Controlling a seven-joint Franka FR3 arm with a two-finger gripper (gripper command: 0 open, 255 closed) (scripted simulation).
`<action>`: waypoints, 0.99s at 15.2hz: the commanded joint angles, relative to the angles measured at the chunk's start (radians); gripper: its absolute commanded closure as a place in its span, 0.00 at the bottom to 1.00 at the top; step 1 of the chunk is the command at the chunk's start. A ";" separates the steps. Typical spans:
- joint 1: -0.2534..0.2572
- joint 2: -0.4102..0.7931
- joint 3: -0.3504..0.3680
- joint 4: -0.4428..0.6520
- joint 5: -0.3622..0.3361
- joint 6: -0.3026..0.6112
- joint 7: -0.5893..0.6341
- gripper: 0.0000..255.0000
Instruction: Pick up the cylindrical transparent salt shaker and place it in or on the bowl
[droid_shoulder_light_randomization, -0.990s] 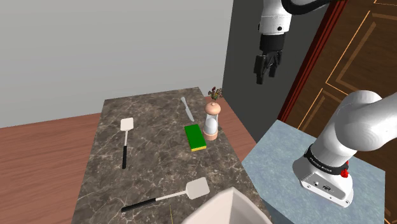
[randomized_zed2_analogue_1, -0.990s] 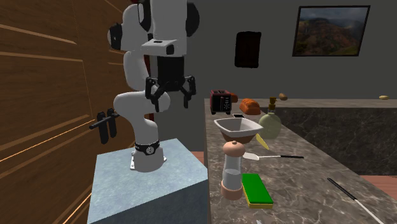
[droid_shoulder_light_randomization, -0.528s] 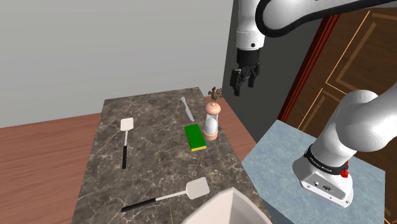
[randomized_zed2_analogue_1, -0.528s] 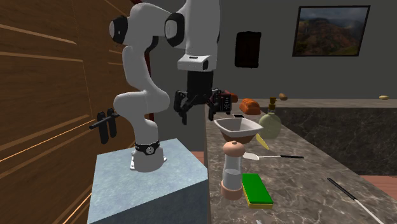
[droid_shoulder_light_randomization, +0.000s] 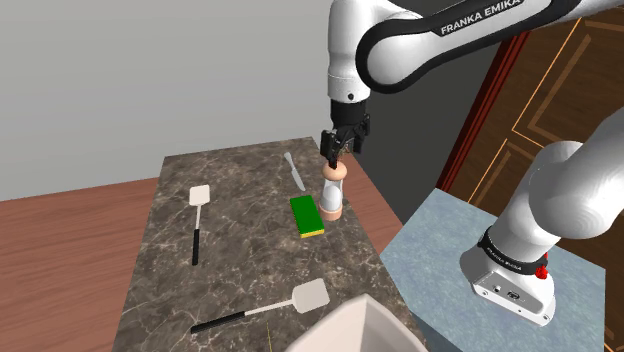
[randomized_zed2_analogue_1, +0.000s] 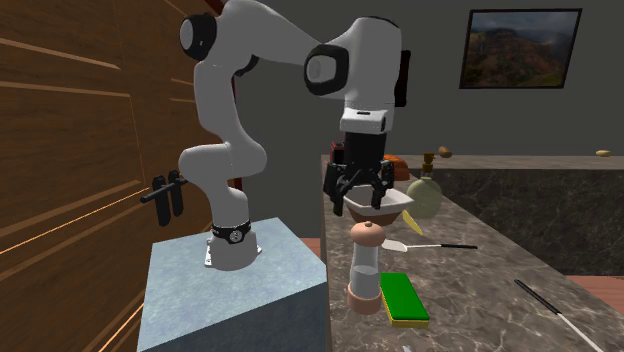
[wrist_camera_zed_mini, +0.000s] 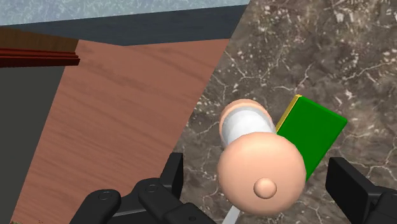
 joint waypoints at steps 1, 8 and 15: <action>0.005 0.038 0.019 0.011 -0.009 0.034 0.028 0.00; 0.005 0.071 0.025 -0.050 -0.014 0.127 0.033 0.00; 0.005 0.071 0.025 -0.050 -0.014 0.127 0.033 0.00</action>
